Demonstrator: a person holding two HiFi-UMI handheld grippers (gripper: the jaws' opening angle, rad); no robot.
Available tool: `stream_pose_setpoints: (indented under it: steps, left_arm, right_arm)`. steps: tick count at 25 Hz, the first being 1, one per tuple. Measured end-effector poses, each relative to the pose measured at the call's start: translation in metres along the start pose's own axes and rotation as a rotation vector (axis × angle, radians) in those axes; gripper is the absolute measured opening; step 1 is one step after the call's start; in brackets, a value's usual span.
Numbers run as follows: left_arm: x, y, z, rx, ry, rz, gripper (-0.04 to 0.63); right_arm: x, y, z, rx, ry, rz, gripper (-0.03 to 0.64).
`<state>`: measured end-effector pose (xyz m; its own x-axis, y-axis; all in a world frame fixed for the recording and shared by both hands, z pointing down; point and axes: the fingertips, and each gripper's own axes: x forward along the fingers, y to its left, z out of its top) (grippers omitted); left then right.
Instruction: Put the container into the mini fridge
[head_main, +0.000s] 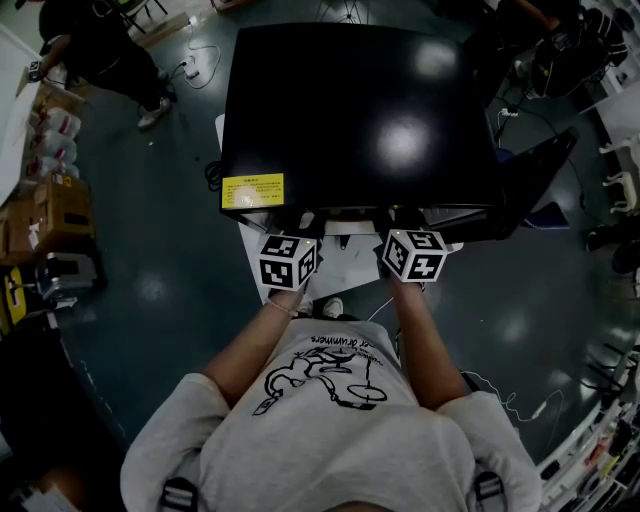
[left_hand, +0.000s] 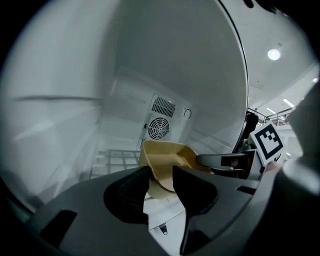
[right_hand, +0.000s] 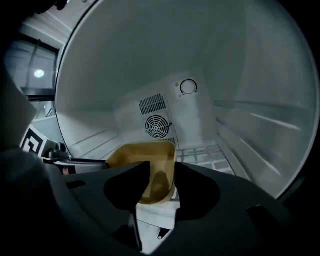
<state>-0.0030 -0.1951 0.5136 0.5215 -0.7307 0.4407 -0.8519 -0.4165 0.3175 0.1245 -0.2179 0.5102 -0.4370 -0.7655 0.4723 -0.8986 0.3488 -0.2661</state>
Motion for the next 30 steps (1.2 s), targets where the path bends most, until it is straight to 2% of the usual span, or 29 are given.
stream_pose_setpoints:
  steps: [12, 30]
  left_arm:
    - [0.007, 0.006, -0.007, -0.013, 0.029, 0.018, 0.149]
    - [0.01, 0.01, -0.003, -0.014, 0.013, 0.024, 0.164]
  right_arm:
    - [0.009, 0.001, -0.002, -0.003, 0.025, 0.011, 0.181]
    - [0.019, 0.001, -0.006, -0.005, 0.047, 0.006, 0.222]
